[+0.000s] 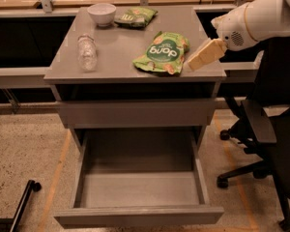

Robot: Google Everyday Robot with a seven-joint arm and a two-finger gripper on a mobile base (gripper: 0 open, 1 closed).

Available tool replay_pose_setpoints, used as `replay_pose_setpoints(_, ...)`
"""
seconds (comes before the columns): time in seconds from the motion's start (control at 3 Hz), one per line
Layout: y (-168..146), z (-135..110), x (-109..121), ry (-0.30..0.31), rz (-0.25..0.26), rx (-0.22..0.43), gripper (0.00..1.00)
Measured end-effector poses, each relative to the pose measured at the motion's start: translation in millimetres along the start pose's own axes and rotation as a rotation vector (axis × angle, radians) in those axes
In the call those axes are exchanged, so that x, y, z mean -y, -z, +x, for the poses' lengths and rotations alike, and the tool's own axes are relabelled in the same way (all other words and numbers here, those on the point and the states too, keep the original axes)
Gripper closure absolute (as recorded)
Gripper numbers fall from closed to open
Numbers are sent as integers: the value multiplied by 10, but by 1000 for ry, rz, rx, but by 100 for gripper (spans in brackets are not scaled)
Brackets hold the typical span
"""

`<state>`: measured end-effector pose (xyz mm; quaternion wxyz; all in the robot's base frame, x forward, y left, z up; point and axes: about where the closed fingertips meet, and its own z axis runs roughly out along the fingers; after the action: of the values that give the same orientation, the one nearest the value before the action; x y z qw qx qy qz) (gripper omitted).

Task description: Place green rice chip bag into middle drawer

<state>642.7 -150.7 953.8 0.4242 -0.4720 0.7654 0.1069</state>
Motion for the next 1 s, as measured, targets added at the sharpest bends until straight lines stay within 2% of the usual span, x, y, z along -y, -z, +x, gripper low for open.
replay_pose_setpoints(0.33,-176,14,-40,-84,-13,48,0)
replay_pose_setpoints(0.67,-528,-119,30,-109,-31,120,0)
replay_pose_setpoints(1.0,-957,-205,159,-109,-52,162,0)
